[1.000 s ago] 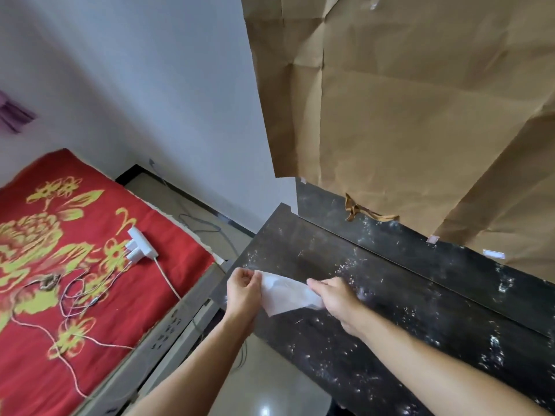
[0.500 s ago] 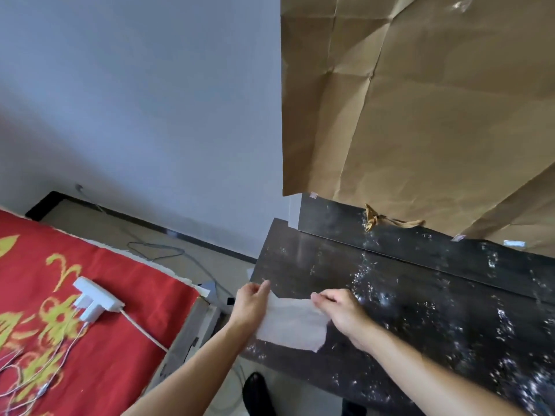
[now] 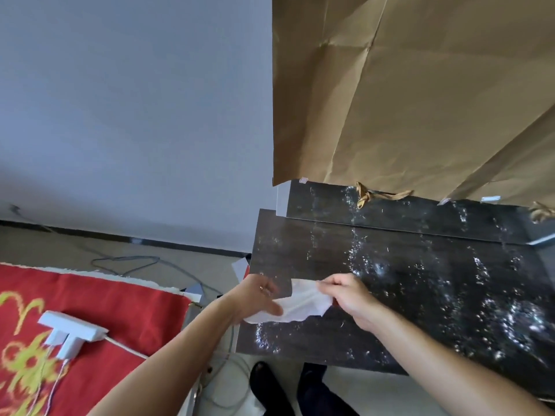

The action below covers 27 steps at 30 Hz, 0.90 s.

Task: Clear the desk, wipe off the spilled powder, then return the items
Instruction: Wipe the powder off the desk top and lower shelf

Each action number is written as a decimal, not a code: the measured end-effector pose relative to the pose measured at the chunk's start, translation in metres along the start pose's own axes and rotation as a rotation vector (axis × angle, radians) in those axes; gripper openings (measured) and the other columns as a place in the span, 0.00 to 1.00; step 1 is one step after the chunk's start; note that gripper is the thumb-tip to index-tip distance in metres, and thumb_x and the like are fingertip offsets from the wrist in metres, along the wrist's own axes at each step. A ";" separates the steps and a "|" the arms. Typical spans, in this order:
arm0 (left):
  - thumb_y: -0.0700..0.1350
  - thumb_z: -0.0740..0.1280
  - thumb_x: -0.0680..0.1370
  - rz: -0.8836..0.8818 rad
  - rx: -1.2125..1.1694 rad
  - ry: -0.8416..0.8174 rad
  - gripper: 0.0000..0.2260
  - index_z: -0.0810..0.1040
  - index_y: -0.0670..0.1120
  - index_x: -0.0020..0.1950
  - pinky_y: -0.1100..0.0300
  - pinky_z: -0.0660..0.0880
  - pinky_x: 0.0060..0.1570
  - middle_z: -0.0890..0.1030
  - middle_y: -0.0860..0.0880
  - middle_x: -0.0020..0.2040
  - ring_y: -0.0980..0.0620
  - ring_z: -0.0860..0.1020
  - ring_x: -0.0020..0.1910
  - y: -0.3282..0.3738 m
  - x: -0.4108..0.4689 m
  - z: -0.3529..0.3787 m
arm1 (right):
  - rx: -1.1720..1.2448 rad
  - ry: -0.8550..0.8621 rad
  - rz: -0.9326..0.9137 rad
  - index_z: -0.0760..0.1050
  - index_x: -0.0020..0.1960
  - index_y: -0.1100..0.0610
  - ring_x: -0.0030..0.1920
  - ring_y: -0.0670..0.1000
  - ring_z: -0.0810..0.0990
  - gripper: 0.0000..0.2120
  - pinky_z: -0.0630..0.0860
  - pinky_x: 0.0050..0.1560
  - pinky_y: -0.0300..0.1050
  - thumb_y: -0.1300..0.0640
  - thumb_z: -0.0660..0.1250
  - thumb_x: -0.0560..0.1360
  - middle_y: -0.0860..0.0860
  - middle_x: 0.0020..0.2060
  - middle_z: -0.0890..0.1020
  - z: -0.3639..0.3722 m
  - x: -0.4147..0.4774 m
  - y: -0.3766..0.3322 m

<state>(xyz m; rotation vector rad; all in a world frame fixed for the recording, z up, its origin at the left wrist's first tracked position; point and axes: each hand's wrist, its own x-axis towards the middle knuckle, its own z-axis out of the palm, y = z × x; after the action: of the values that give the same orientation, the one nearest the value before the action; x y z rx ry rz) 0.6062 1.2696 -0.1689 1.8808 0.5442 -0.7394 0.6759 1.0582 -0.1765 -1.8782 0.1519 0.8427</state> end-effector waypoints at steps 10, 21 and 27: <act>0.38 0.68 0.73 0.054 -0.795 -0.022 0.06 0.72 0.41 0.39 0.59 0.75 0.39 0.76 0.42 0.39 0.49 0.76 0.37 0.003 0.017 -0.013 | 0.358 0.256 0.141 0.74 0.44 0.58 0.42 0.53 0.77 0.06 0.74 0.40 0.48 0.60 0.62 0.79 0.55 0.42 0.80 0.000 0.019 -0.003; 0.44 0.73 0.74 0.007 -0.787 0.114 0.16 0.74 0.35 0.55 0.50 0.80 0.36 0.80 0.37 0.50 0.41 0.81 0.47 0.035 0.041 0.008 | 0.249 -0.129 0.328 0.82 0.48 0.59 0.43 0.50 0.81 0.19 0.76 0.47 0.47 0.48 0.77 0.64 0.51 0.42 0.84 -0.025 0.022 -0.006; 0.38 0.73 0.72 -0.253 -0.828 0.072 0.10 0.77 0.34 0.49 0.48 0.81 0.49 0.78 0.37 0.54 0.41 0.80 0.49 0.017 0.054 0.005 | 0.246 0.362 0.046 0.79 0.41 0.60 0.36 0.50 0.80 0.11 0.77 0.43 0.40 0.54 0.67 0.77 0.54 0.35 0.81 -0.046 0.045 -0.005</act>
<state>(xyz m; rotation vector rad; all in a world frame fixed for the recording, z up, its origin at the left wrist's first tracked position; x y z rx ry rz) 0.6543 1.2607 -0.1970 1.0785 0.9714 -0.4891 0.7343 1.0332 -0.1898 -1.7821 0.5020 0.4814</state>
